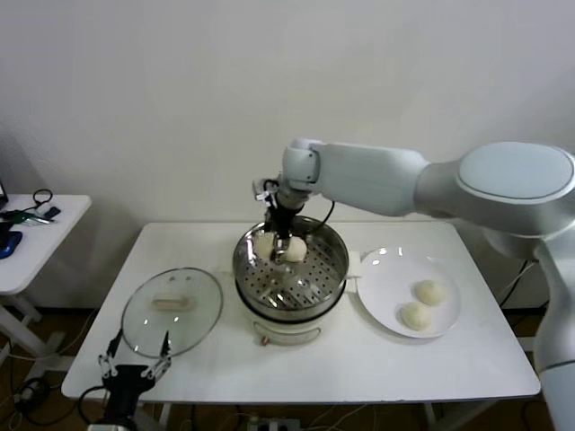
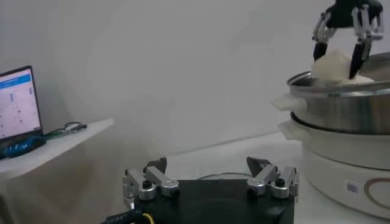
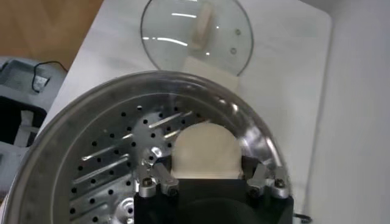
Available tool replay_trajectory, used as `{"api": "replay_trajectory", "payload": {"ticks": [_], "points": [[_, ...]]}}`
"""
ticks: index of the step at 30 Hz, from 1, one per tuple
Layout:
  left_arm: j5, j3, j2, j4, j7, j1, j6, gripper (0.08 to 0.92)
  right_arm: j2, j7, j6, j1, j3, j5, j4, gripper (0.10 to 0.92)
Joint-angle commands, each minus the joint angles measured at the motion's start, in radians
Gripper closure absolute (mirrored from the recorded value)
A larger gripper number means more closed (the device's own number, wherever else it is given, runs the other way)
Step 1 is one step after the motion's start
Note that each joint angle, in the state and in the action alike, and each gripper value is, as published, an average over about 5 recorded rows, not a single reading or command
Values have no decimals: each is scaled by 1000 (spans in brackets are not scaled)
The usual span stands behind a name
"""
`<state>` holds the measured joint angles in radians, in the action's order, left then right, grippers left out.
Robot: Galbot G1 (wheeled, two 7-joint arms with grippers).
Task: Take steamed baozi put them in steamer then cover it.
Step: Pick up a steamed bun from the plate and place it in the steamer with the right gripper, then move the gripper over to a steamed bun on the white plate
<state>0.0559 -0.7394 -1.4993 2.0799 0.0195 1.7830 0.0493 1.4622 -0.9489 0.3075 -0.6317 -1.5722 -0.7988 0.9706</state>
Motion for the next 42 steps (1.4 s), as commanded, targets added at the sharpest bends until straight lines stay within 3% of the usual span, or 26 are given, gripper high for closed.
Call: {"api": "replay_trajectory", "payload": {"ticks": [1, 13, 18, 23, 35, 42], "points": [[1, 4, 0, -6, -2, -4, -2, 177, 31, 9, 10, 56, -10, 8, 0, 296], [-9, -13, 12, -13, -6, 0, -1, 177, 25, 2, 5, 70, -9, 37, -8, 292], [-8, -12, 12, -13, -6, -2, -1, 177, 10, -9, 5, 50, -4, 37, -2, 217], [-6, -12, 11, -14, -8, -1, -1, 177, -45, -35, -13, -8, 12, 53, 32, 203], [-2, -19, 6, -13, -5, -4, -3, 177, -417, -113, -102, -216, 23, 179, 271, 203], [-8, -27, 11, -12, -5, -4, -7, 177, -652, -106, -109, -170, 45, 313, 377, 203]]}}
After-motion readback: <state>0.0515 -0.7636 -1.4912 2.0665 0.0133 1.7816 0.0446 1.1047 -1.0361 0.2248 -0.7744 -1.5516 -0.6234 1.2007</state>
